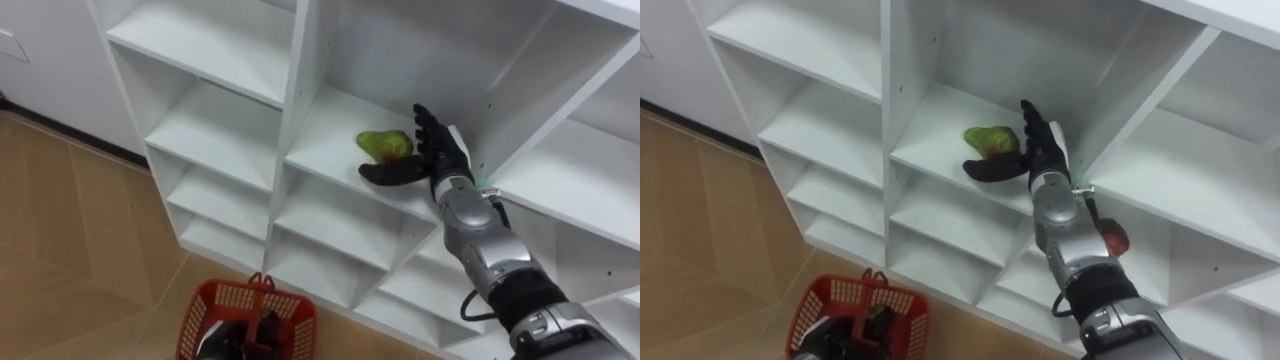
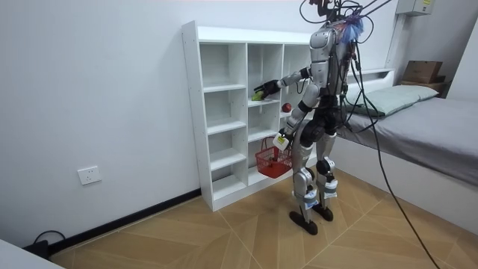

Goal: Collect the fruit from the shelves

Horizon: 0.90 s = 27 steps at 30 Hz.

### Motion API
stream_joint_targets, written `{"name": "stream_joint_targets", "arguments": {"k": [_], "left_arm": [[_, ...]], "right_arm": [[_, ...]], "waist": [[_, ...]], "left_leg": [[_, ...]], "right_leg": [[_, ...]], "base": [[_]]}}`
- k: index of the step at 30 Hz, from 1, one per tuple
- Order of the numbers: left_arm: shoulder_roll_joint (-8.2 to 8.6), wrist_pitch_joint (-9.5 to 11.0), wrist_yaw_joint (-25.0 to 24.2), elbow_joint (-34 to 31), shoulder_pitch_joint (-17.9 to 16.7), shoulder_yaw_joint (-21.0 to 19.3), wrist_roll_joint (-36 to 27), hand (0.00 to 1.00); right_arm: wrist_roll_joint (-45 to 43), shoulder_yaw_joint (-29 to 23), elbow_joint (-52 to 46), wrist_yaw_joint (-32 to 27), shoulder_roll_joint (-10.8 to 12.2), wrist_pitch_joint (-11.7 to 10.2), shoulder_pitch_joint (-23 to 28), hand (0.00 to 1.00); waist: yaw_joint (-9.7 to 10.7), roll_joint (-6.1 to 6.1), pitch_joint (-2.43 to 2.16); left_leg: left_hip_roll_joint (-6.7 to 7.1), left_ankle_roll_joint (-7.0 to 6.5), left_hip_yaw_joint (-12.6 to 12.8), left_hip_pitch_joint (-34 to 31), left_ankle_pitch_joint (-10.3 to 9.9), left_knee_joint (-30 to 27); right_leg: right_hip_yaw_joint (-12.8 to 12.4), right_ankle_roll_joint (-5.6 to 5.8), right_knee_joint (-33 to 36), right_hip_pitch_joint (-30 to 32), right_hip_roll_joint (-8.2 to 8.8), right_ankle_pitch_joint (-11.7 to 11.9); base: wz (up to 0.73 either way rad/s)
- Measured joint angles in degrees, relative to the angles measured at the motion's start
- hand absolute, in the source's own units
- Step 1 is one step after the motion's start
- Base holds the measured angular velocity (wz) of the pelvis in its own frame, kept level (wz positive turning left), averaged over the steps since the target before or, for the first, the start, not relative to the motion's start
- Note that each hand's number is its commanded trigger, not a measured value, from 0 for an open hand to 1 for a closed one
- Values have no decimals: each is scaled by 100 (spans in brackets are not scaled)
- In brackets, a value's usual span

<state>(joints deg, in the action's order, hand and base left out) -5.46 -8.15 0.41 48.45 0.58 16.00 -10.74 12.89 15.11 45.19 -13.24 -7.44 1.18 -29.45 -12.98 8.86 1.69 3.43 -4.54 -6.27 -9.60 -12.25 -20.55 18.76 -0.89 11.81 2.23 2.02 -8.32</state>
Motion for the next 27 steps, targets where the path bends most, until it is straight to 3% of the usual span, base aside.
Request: {"name": "stream_joint_targets", "arguments": {"k": [2,4,5,6,7,8,12,13,21,27], "left_arm": [[1,-1,7,0,7,17,-34,100],[-1,-1,13,0,20,61,-37,100],[0,-1,14,0,26,76,-35,100],[0,-1,16,0,28,80,-35,100],[0,-1,20,0,33,89,-34,100],[0,-1,22,1,34,92,-34,100],[8,-1,24,0,54,116,-35,100],[12,-2,25,0,81,126,-36,100],[5,-1,65,-2,155,383,-331,100],[3,2,61,16,202,454,-331,100]], "right_arm": [[-10,101,137,-110,12,-30,-104,0],[-60,172,180,-193,19,-26,-143,17],[-116,172,194,-239,31,-31,-147,56],[-164,172,202,-247,32,-35,-149,77],[-233,172,216,-287,32,-43,-160,95],[-283,172,262,-338,31,-54,-190,100],[-456,164,395,-518,-10,-89,-346,100],[-479,165,400,-614,3,-90,-386,100],[-612,222,544,-838,141,-82,-439,100],[-572,271,589,-827,157,-103,-476,100]], "waist": [[-5,-13,9],[-10,-21,15],[-21,-34,24],[-28,-33,24],[-31,-33,23],[-27,-42,30],[-17,-59,36],[-12,-35,20],[-10,-28,18],[-11,47,65]], "left_leg": [[0,0,2,4,0,6],[0,0,2,5,0,11],[0,-1,2,5,1,18],[1,-1,3,4,3,27],[2,-1,4,-2,9,42],[2,-1,4,-6,10,48],[1,9,3,-51,17,82],[0,11,3,-72,25,86],[0,12,36,21,69,235],[-1,18,58,29,109,325]], "right_leg": [[1,0,1,0,2,0],[7,0,2,0,4,0],[7,0,1,3,5,0],[5,0,1,10,6,0],[5,0,1,21,8,0],[4,0,0,26,8,0],[9,0,-1,76,7,0],[8,0,-5,108,5,0],[4,0,-8,105,22,0],[3,0,-14,117,33,0]], "base": [[0],[0],[0],[0],[0],[0],[0],[0],[-2],[0]]}}
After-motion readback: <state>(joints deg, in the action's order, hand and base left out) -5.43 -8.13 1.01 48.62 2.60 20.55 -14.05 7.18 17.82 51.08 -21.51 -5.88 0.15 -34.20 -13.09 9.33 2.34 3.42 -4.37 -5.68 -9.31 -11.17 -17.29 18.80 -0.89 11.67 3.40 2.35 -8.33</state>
